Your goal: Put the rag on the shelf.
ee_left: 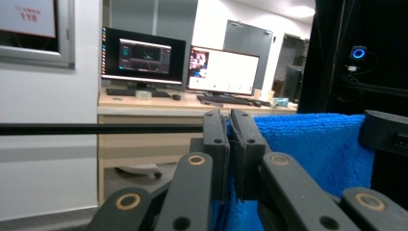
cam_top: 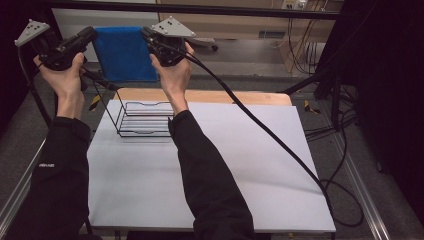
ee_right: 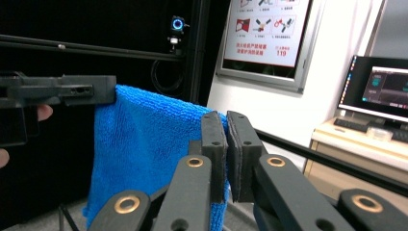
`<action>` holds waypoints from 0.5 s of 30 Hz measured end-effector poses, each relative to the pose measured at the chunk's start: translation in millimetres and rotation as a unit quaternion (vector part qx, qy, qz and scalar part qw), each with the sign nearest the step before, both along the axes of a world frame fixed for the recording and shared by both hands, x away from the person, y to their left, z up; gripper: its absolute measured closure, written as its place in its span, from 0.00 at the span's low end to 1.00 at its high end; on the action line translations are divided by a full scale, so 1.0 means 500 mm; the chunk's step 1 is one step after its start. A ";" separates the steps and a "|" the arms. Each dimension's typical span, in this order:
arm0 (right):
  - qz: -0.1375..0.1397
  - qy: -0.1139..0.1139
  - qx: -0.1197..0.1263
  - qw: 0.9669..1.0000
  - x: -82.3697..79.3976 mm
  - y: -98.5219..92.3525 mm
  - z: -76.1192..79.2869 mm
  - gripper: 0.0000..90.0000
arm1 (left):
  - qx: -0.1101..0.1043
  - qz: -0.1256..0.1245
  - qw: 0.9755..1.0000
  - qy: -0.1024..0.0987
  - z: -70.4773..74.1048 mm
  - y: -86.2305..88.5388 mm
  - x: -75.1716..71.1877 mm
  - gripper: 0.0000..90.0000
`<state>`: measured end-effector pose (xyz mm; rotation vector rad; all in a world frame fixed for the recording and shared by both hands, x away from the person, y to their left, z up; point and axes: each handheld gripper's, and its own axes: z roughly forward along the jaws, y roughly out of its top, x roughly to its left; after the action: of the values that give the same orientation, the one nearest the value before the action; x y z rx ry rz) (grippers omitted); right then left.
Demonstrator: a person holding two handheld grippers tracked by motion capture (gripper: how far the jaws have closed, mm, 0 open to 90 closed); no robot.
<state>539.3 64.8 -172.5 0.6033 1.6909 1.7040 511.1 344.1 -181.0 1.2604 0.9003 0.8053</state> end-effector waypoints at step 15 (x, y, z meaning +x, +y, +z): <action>0.025 0.058 -0.007 0.998 -0.016 -0.012 -0.061 0.97 | 0.023 -0.027 0.999 0.026 -0.064 0.014 -0.029 0.95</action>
<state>531.2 58.8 -203.1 0.6696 1.8104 1.7188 496.7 351.3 -212.8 1.3459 0.8904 0.7571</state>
